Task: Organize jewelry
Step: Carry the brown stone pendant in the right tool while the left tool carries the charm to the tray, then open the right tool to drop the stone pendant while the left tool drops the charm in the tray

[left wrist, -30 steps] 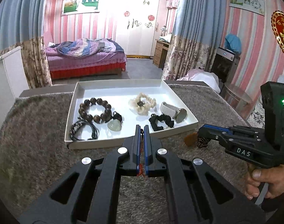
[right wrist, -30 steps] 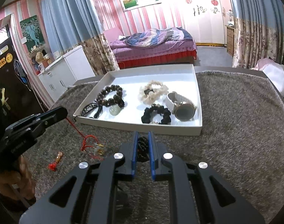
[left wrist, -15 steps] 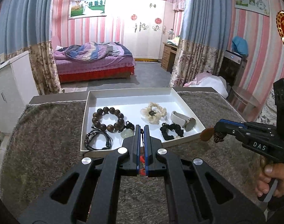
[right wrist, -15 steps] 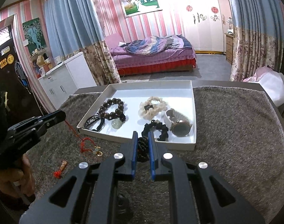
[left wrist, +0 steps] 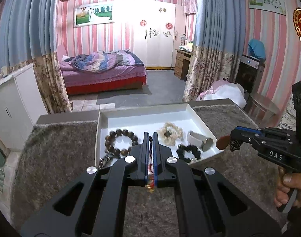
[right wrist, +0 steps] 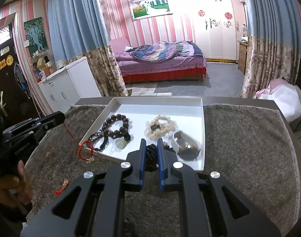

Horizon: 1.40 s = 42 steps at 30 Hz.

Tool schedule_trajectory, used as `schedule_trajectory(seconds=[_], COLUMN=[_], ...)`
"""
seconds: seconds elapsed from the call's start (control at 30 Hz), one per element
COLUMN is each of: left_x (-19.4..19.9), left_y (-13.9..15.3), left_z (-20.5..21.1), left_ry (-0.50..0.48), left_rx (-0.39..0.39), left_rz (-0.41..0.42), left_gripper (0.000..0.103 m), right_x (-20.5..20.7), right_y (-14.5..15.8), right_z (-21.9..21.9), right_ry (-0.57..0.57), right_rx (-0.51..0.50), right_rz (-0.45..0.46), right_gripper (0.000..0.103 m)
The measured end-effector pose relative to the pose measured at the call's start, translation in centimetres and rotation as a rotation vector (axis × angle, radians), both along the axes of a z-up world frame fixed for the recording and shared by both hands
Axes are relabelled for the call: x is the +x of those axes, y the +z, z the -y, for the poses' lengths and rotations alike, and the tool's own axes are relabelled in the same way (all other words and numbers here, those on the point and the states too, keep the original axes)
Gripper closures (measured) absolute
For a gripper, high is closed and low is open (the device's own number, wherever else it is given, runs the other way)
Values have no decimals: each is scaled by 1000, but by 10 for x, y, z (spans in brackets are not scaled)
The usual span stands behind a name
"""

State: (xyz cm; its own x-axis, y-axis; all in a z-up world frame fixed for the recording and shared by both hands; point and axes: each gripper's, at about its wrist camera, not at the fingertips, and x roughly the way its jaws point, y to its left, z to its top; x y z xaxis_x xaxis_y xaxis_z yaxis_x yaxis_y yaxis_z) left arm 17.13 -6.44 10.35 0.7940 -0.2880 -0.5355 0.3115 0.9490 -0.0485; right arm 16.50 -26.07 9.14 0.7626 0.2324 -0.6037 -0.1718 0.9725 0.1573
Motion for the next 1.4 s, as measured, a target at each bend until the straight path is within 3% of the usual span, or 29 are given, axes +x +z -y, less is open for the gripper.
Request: schedule_trajectory(seconds=[0.57,0.9,1.4], left_x=[66,108,167], left_y=[16,10,-23], left_z=[6,14,35], left_ry=[14,12,5], left_rx=[22,8,7], left_rz=[-4,-25,-86], left_gripper=[102,102,102], right_x=[60,108,171], right_y=[21,2,-40], right_z=[-4,2,4], right_ry=[-15,-40,-46], right_rx=[-67,-98,-148], right_rz=[8,-41,-133], right_gripper=[92,92,92])
